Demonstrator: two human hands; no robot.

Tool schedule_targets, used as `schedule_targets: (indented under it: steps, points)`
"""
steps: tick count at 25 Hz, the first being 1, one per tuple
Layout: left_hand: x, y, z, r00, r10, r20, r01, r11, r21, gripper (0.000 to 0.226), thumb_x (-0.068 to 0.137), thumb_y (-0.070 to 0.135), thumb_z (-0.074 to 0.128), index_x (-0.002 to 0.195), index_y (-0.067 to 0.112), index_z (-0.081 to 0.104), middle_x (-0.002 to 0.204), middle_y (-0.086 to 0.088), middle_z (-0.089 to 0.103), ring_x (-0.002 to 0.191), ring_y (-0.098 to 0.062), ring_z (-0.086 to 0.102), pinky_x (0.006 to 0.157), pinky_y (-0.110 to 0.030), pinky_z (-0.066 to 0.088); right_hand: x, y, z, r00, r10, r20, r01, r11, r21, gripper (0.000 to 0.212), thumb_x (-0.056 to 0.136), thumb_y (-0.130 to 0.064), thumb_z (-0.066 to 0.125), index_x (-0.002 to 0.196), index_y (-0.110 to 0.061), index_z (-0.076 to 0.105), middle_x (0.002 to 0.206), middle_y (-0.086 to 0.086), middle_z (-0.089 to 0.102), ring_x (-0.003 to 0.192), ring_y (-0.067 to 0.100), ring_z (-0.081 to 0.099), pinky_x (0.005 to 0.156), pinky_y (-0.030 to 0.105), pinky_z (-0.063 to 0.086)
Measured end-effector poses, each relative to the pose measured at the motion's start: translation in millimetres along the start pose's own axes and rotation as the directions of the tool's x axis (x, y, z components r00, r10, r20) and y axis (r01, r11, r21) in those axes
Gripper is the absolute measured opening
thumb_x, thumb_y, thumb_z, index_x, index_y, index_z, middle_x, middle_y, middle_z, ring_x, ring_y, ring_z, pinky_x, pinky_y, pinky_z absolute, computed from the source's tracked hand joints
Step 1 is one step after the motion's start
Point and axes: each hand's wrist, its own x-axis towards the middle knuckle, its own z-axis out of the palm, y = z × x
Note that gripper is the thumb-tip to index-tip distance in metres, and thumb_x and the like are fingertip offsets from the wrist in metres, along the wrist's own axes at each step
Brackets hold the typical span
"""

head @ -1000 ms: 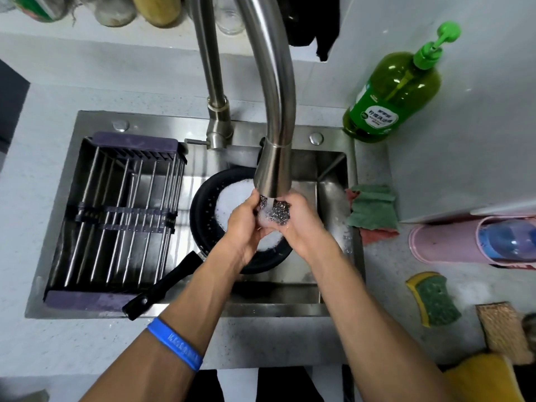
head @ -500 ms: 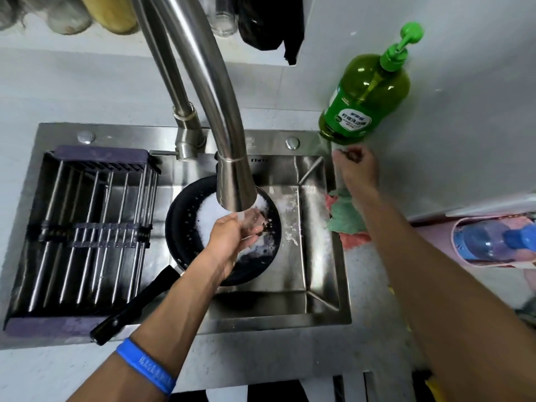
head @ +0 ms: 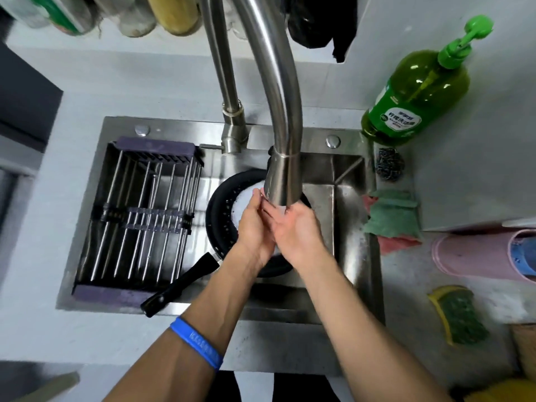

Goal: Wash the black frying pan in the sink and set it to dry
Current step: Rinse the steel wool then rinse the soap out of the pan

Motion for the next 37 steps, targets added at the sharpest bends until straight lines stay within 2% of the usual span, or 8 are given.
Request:
schedule_targets:
  steps: [3, 7, 10, 12, 15, 17, 20, 37]
  points:
    - [-1, 2, -6, 1.0, -0.008, 0.01, 0.008, 1.0, -0.028, 0.056, 0.099, 0.055, 0.036, 0.107, 0.011, 0.07, 0.102, -0.009, 0.073, 0.096, -0.019, 0.069, 0.087, -0.032, 0.053, -3, -6, 6, 0.999, 0.04, 0.006, -0.04, 0.996, 0.077, 0.039, 0.101, -0.008, 0.03, 0.124, 0.006, 0.059, 0.115, 0.024, 0.07, 0.097, 0.027, 0.072, 0.081, 0.032, 0.059]
    - [-4, -5, -12, 1.0, -0.025, -0.006, 0.025, 0.994, 0.107, 0.051, 0.1, 0.051, 0.039, 0.12, 0.013, 0.066, 0.104, -0.005, 0.072, 0.089, -0.015, 0.068, 0.073, -0.028, 0.053, -18, -10, 0, 0.999, 0.036, -0.02, -0.04, 0.974, -0.223, 0.041, 0.103, -0.013, 0.032, 0.127, 0.006, 0.059, 0.11, 0.019, 0.074, 0.101, 0.025, 0.073, 0.096, 0.038, 0.056]
    - [-12, -1, -35, 0.996, 0.077, -0.044, -0.058, 0.94, 0.335, 0.022, 0.1, 0.026, 0.049, 0.091, 0.017, 0.067, 0.085, -0.002, 0.069, 0.076, -0.017, 0.062, 0.063, -0.024, 0.049, -46, -41, 1, 0.979, -0.204, 0.026, 0.178, 0.777, -0.603, 0.027, 0.104, -0.014, 0.038, 0.106, -0.013, 0.064, 0.116, 0.018, 0.069, 0.105, 0.028, 0.067, 0.1, 0.047, 0.051]
    - [-15, 0, -73, 0.977, 0.196, -0.089, -0.12, 0.838, 0.533, 0.019, 0.095, 0.008, 0.055, 0.081, 0.016, 0.064, 0.081, -0.001, 0.066, 0.075, -0.015, 0.058, 0.069, -0.026, 0.048, -70, -66, 11, 0.919, -0.3, 0.258, 0.393, 0.627, -0.672, 0.025, 0.101, -0.022, 0.045, 0.115, -0.02, 0.065, 0.119, 0.012, 0.069, 0.111, 0.028, 0.067, 0.094, 0.043, 0.053]
    - [-21, 4, -143, 0.921, 0.386, -0.041, -0.044, 0.21, 0.977, 0.006, 0.088, 0.019, 0.063, 0.092, 0.016, 0.066, 0.087, -0.001, 0.067, 0.084, -0.019, 0.062, 0.082, -0.031, 0.05, -87, -85, 34, 0.829, -0.327, 0.453, 0.523, 0.17, -0.835, 0.019, 0.096, -0.044, 0.058, 0.103, -0.03, 0.069, 0.114, 0.005, 0.067, 0.102, 0.019, 0.066, 0.091, 0.036, 0.055]
    - [-32, 9, -174, 0.924, 0.38, 0.029, 0.062, -0.225, 0.972, 0.022, 0.087, 0.027, 0.059, 0.106, 0.017, 0.062, 0.099, -0.006, 0.065, 0.093, -0.026, 0.062, 0.083, -0.038, 0.051, -86, -86, 53, 0.774, -0.406, 0.486, 0.446, -0.194, -0.874, 0.034, 0.084, -0.06, 0.067, 0.074, -0.027, 0.065, 0.092, 0.001, 0.066, 0.081, 0.011, 0.065, 0.075, 0.03, 0.053]
    - [-46, 11, -191, 0.947, 0.319, 0.027, 0.074, -0.3, 0.951, 0.036, 0.089, 0.013, 0.054, 0.124, 0.017, 0.05, 0.106, -0.007, 0.061, 0.095, -0.026, 0.062, 0.085, -0.039, 0.051, -87, -87, 73, 0.819, -0.377, 0.432, 0.328, -0.31, -0.893, 0.038, 0.08, -0.05, 0.074, 0.063, -0.018, 0.063, 0.058, -0.008, 0.063, 0.052, 0.0, 0.059, 0.059, 0.028, 0.05]
    - [-35, 19, -214, 0.959, 0.284, -0.02, 0.043, -0.076, 0.996, 0.03, 0.088, 0.007, 0.059, 0.114, 0.02, 0.064, 0.085, 0.003, 0.069, 0.065, -0.009, 0.059, 0.057, -0.006, 0.042, -8, -12, 68, 0.936, -0.15, 0.318, 0.337, 0.132, -0.932, 0.025, 0.078, -0.034, 0.075, 0.09, -0.012, 0.076, 0.076, 0.018, 0.074, 0.057, 0.018, 0.061, 0.057, 0.036, 0.051]
